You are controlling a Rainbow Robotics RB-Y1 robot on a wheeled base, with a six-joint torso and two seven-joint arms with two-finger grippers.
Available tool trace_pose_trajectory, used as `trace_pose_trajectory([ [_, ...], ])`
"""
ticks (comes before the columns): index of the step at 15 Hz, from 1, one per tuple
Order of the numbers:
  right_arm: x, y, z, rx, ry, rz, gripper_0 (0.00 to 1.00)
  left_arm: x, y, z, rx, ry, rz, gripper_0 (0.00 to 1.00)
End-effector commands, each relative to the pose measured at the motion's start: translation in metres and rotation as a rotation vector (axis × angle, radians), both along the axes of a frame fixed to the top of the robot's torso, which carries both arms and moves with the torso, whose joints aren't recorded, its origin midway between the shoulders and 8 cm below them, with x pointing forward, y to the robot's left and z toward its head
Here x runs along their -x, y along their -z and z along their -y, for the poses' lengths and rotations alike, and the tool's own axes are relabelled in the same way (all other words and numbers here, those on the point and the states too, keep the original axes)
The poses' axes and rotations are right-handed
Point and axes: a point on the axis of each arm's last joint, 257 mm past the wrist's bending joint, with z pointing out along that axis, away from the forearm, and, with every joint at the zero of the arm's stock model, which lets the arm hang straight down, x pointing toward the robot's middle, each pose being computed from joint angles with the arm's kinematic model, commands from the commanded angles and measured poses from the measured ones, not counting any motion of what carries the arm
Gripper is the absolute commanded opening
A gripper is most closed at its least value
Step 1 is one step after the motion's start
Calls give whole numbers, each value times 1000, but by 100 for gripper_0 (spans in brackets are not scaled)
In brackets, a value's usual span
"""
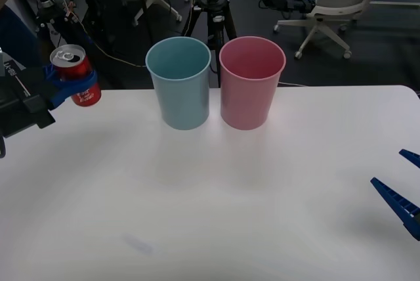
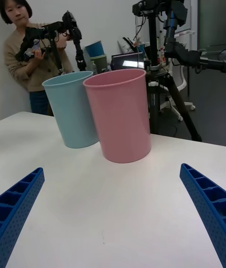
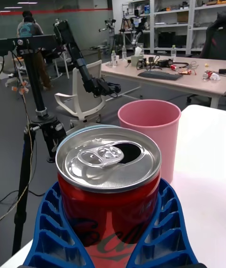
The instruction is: Grasp the object on the table and drop it into the matching bin: aluminum can to the light blue bin, PET bottle to the pink bin.
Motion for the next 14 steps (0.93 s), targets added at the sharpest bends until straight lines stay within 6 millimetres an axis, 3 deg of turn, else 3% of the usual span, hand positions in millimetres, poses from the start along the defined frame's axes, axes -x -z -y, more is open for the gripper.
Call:
trace_pose_trajectory([
  [1, 0, 0, 0, 0, 0, 0, 100, -10, -23, 18, 38, 37, -14, 0],
  [6, 0, 0, 0, 0, 0, 0, 100, -51, -34, 49, 26, 85, -24, 0],
  [14, 0, 0, 0, 0, 0, 0, 100, -105, -38, 118, 73, 123, -52, 0],
])
